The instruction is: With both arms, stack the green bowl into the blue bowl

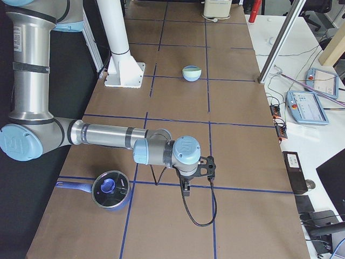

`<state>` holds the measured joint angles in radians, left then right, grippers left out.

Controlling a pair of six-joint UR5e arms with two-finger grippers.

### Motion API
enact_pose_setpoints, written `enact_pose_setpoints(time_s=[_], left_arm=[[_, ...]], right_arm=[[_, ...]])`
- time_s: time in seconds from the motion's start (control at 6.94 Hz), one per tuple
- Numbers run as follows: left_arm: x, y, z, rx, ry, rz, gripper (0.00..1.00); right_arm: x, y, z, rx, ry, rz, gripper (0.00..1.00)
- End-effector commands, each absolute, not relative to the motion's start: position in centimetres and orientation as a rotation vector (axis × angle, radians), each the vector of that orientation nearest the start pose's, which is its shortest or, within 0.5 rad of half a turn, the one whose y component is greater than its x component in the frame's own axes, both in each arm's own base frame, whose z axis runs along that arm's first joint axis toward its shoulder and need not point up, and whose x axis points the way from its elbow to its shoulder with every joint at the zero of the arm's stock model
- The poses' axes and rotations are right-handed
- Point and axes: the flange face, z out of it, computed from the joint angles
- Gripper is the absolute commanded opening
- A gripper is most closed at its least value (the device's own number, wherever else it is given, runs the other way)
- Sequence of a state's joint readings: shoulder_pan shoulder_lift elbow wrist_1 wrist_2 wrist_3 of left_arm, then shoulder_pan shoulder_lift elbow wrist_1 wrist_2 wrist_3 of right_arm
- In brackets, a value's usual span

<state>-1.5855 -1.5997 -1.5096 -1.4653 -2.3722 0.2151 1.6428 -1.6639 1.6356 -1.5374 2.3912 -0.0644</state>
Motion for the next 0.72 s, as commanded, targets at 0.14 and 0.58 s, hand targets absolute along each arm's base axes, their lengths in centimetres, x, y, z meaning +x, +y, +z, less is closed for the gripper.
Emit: enact_pose_setpoints(time_s=[0.14,0.58], left_arm=[[-7.23,-49.32,66.89,-0.017,0.777,0.145,1.00],[-7.18,-48.72,67.38,-0.027,0.784,0.139,1.00]], right_arm=[[9.32,-44.92,66.42,0.060,-0.795,0.001,1.00],[9.32,-44.85,66.42,0.060,-0.795,0.001,1.00]])
